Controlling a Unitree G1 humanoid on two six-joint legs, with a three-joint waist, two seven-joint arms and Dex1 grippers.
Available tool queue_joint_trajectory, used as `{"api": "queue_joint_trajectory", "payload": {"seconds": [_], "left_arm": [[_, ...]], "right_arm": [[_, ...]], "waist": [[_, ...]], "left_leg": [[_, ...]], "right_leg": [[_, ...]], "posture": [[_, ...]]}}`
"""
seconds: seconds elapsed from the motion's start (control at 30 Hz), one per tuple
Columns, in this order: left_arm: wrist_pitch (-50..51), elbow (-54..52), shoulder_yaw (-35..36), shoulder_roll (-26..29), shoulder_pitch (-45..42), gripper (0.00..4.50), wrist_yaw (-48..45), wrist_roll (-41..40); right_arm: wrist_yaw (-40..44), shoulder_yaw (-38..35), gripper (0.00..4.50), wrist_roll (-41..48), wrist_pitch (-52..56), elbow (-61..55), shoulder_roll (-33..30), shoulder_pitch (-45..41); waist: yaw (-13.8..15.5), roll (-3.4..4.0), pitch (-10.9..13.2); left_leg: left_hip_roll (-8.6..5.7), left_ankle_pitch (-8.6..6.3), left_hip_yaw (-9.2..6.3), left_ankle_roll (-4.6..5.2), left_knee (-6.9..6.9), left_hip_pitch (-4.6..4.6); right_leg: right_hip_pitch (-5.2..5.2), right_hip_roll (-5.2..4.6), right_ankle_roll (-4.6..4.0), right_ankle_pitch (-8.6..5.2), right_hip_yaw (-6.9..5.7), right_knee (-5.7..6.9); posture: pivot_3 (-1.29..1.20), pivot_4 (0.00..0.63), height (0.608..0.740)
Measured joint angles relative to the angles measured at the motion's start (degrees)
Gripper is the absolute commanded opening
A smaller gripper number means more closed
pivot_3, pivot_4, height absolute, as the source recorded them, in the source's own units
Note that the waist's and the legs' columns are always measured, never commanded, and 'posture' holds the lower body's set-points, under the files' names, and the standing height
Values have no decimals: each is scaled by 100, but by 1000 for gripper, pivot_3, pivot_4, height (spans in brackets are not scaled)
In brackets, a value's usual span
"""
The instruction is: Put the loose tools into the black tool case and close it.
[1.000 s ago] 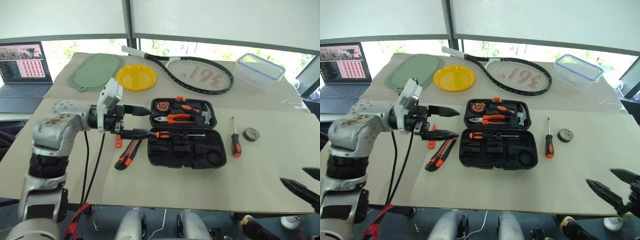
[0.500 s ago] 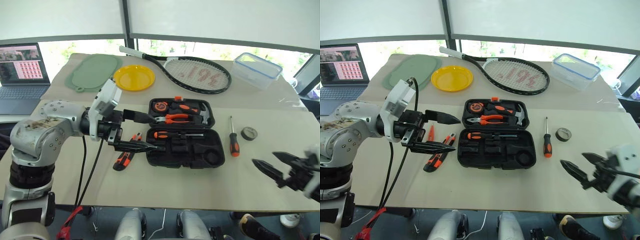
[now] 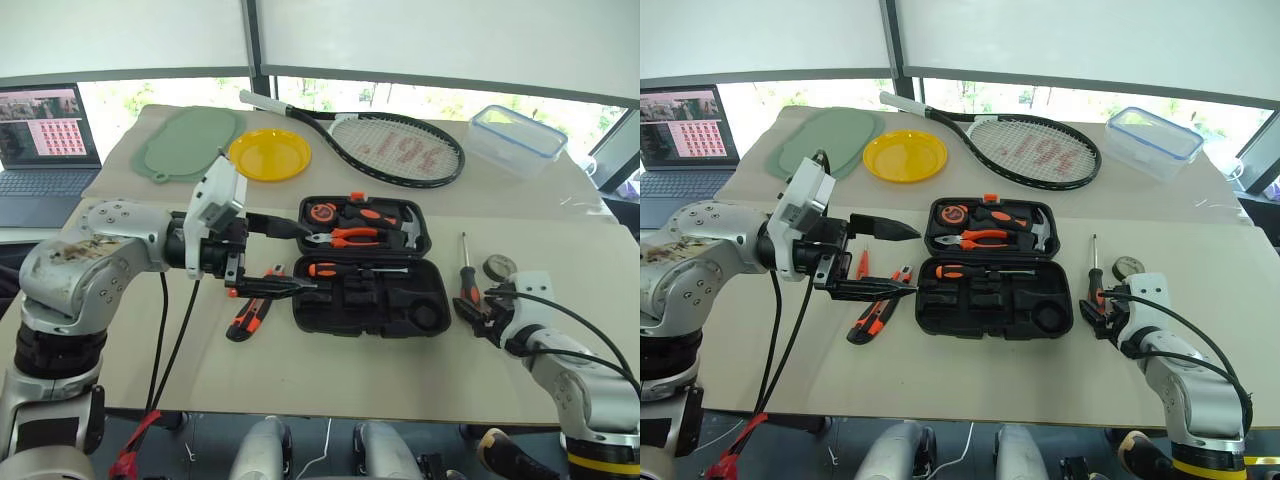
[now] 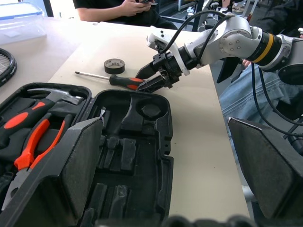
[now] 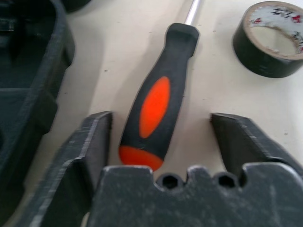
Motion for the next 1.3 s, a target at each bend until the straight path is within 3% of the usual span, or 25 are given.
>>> {"api": "queue_joint_trajectory", "payload": {"seconds": [0.1,0.13,0.3,0.4,0.5,0.63,0.73,0.83,1.03,1.3], "left_arm": [[-47,0,-9,13,16,4500,61,23],[-81,0,-9,26,29,4500,71,28],[-126,-8,8,238,317,4500,118,33],[-123,-33,52,429,626,4500,112,22],[-97,-166,188,701,995,4500,55,-26],[-102,-377,253,857,1250,4500,-47,-155],[-111,-393,262,866,1258,4500,-36,-206],[-111,-406,272,864,1243,4500,56,-213],[-111,-523,286,857,1272,4500,245,-218],[-88,-648,292,858,1307,4500,390,-319]], "right_arm": [[-202,16,1119,-67,21,-106,185,-10],[-291,-23,1005,-54,135,-197,261,-15],[-596,-502,1008,378,1156,-941,368,-354],[-312,-864,1008,574,1254,-973,-280,-927],[786,-839,1008,943,1092,-701,-1100,-1385],[3328,229,1008,1056,-275,-358,-2163,-1367],[4837,1101,1008,664,-1529,648,-2448,-1780],[5612,1680,1008,124,-2556,1760,-2420,-2439],[6348,2438,1008,-781,-4196,3326,-2021,-3210],[6716,2755,1008,-1336,-5320,4383,-1635,-3690]], "waist": [[-8,0,0],[-10,0,0],[-24,15,8],[-50,21,12],[-73,21,12],[-79,20,13],[-80,17,14],[-86,14,16],[-97,14,17],[-110,15,19]], "left_leg": [[1,0,1,0,0,0],[2,0,1,0,-2,0],[5,2,5,-3,-8,-3],[4,2,6,-3,-12,0],[4,3,8,-5,-34,6],[8,3,4,-5,-41,12],[1,2,13,-3,-28,12],[1,2,15,-2,-24,12],[6,6,15,-10,-33,10],[6,7,17,-11,-31,13]], "right_leg": [[-1,0,0,0,1,0],[-2,1,0,0,1,0],[-11,-4,1,2,6,2],[-9,1,-2,1,4,-1],[-12,3,-10,-4,2,-5],[-5,7,-16,-9,-4,-11],[0,-1,-4,-1,2,-14],[-1,-1,-2,0,4,-14],[-11,3,-12,-6,1,-9],[-10,1,-12,-5,0,-3]], "posture": [[0,150,738],[0,150,738],[0,150,738],[0,150,738],[0,150,738],[0,150,738],[0,150,738],[0,150,738],[0,150,738],[0,150,738]]}}
